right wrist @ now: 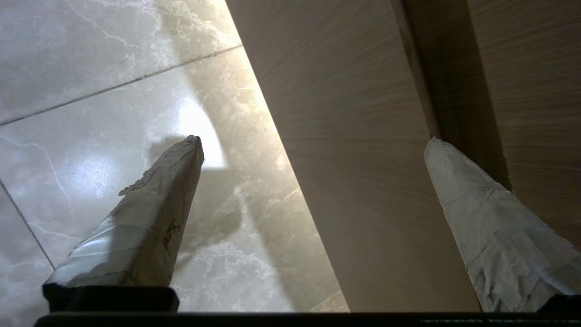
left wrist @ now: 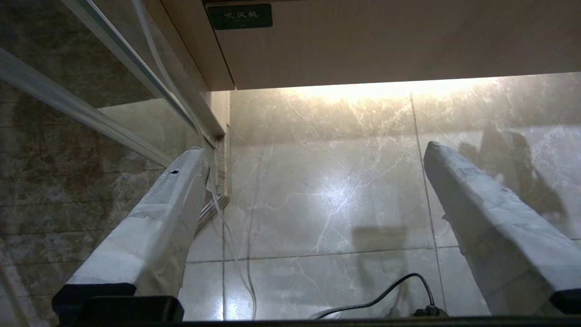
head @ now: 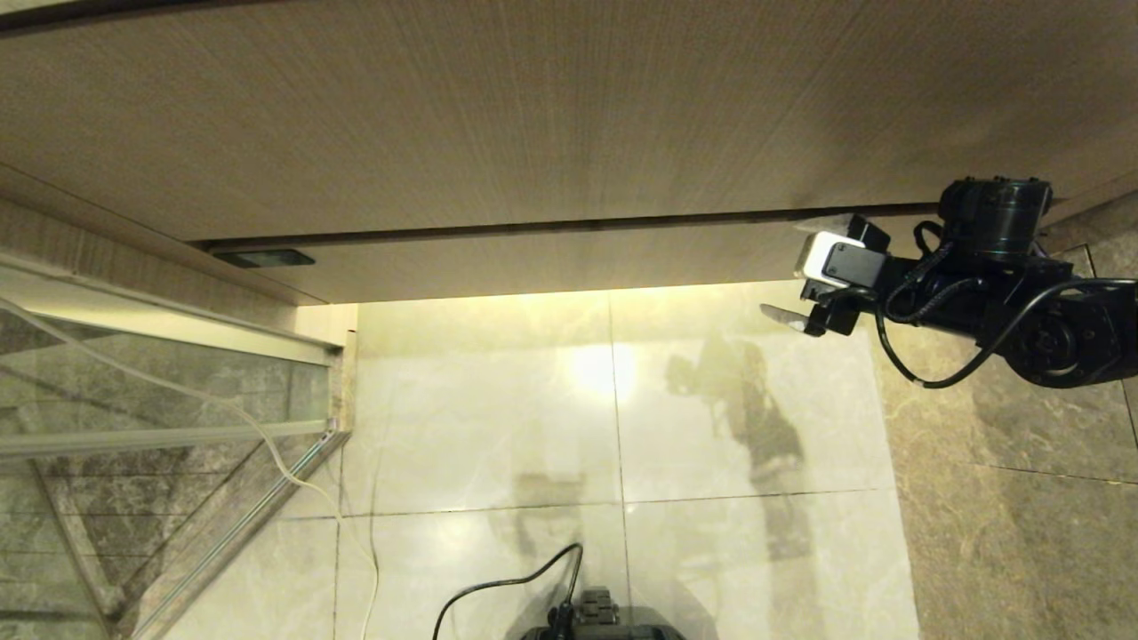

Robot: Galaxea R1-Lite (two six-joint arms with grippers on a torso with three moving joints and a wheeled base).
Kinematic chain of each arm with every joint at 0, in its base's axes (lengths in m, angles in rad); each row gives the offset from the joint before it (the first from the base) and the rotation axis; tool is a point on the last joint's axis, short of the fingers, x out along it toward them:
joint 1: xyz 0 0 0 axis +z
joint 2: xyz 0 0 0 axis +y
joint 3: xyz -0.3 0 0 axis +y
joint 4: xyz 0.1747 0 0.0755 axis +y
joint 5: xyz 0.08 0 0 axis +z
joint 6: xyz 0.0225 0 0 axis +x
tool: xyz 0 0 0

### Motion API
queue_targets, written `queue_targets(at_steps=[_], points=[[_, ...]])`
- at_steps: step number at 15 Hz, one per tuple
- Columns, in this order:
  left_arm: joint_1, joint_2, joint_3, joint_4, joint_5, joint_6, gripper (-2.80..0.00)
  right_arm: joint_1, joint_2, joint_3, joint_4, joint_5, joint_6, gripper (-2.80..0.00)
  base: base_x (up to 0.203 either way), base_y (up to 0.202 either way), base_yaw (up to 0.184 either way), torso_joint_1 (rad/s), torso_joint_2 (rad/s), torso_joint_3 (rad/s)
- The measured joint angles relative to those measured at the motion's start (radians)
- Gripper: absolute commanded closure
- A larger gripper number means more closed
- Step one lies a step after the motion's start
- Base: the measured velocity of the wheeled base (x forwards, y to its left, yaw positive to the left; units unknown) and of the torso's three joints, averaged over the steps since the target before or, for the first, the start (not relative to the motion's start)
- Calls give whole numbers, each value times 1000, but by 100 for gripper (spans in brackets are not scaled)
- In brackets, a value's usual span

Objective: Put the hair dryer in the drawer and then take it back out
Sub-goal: Pull open the drawer

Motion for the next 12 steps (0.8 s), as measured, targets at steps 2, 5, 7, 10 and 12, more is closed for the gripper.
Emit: queue_targets(at_steps=[2,5,7,10,12], points=[[0,0,0,0,0,0,-280,0,0,1,-11,-1,-3,-280,0,0,0,0,0,0],[0,0,0,0,0,0,-280,0,0,7,-23,-1,-14,-280,0,0,0,0,0,0],[0,0,0,0,0,-1,-280,0,0,7,-27,-1,-23,-280,0,0,0,0,0,0],[0,0,0,0,0,0,-280,3,1,7,-40,-2,-44,-280,0,0,0,0,0,0],[0,0,0,0,0,0,-280,3,3,7,-58,-3,-45,-280,0,0,0,0,0,0]])
